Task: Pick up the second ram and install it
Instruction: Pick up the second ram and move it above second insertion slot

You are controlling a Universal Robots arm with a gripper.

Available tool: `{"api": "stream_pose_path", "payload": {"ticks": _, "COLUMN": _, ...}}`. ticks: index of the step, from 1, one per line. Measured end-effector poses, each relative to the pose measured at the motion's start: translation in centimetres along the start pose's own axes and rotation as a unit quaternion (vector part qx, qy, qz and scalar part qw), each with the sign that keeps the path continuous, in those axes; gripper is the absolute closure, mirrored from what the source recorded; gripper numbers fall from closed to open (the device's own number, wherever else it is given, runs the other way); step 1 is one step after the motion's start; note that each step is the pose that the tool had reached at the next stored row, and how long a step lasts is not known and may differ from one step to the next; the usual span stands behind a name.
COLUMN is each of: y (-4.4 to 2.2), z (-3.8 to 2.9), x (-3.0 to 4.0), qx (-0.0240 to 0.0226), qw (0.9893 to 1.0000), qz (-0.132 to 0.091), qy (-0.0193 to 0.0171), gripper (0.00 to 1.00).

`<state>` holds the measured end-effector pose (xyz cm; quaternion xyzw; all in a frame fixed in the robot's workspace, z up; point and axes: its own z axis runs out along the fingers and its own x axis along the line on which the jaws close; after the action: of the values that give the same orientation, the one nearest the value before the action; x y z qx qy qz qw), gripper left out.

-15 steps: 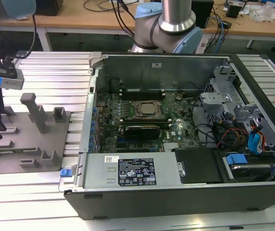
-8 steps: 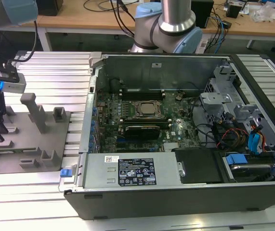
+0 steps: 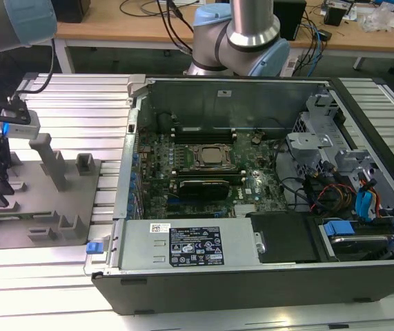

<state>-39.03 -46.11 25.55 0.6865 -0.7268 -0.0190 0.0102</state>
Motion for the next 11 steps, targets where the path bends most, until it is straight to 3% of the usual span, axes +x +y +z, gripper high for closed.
{"api": "stream_pose_path", "payload": {"ticks": 11, "y": -0.11, "z": 2.03, "x": 0.42, "qx": 0.0, "qw": 1.0, "qz": 0.0, "qy": 0.0, "gripper": 0.7}}
